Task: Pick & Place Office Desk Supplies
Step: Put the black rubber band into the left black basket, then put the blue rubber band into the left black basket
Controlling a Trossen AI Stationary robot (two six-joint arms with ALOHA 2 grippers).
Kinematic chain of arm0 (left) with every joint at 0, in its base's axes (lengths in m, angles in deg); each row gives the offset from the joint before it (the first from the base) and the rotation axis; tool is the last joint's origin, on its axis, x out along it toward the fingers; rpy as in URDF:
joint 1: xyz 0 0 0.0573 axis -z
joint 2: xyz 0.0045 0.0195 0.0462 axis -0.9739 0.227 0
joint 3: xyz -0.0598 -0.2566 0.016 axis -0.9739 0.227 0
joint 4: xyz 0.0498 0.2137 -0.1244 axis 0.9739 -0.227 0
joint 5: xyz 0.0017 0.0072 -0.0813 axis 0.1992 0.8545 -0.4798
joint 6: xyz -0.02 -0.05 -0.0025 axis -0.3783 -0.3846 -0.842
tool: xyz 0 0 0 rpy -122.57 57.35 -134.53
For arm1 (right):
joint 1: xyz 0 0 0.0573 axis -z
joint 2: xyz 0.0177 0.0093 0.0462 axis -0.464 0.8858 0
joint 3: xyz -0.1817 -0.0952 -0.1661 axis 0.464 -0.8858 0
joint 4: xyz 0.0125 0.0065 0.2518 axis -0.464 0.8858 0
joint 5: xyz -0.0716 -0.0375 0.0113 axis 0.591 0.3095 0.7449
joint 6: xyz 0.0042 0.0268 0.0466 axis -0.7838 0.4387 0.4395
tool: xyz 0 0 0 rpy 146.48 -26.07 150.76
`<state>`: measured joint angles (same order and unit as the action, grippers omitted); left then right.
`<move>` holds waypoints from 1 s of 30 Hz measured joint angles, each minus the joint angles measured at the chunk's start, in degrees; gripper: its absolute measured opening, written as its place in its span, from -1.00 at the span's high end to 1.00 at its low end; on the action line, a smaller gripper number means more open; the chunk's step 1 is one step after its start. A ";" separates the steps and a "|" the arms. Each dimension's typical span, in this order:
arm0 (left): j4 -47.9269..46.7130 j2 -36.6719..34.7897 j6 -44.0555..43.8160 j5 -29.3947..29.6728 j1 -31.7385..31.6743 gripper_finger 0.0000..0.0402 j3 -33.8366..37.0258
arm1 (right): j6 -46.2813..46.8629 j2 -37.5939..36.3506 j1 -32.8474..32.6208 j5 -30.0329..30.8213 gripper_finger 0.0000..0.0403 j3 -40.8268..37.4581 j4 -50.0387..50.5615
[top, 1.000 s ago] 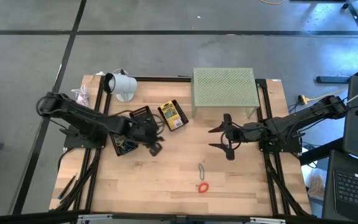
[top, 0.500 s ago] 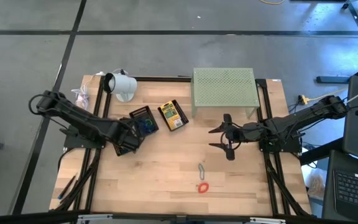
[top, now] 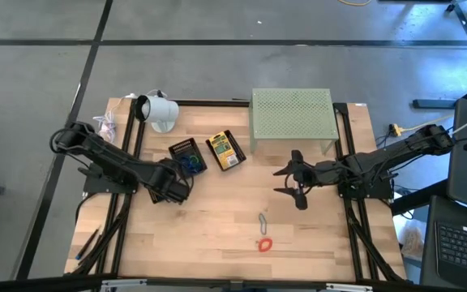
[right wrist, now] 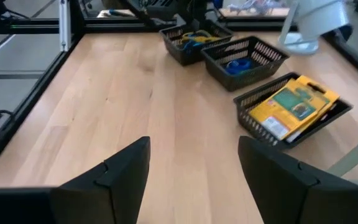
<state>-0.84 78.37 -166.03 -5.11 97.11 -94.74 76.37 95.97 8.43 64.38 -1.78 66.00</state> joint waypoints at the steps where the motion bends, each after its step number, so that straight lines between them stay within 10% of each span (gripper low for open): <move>1: -0.02 0.41 0.43 -0.04 0.00 0.97 0.00 | 0.39 0.00 -0.01 -0.61 -0.22 0.00 0.30; 30: 0.11 2.83 7.79 -6.69 -3.15 0.48 -1.73 | 11.54 6.80 -0.14 -9.54 -0.22 -0.02 2.17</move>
<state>-0.73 81.20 -158.25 -11.80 93.95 -96.47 87.91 102.77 8.29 54.85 -1.80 68.17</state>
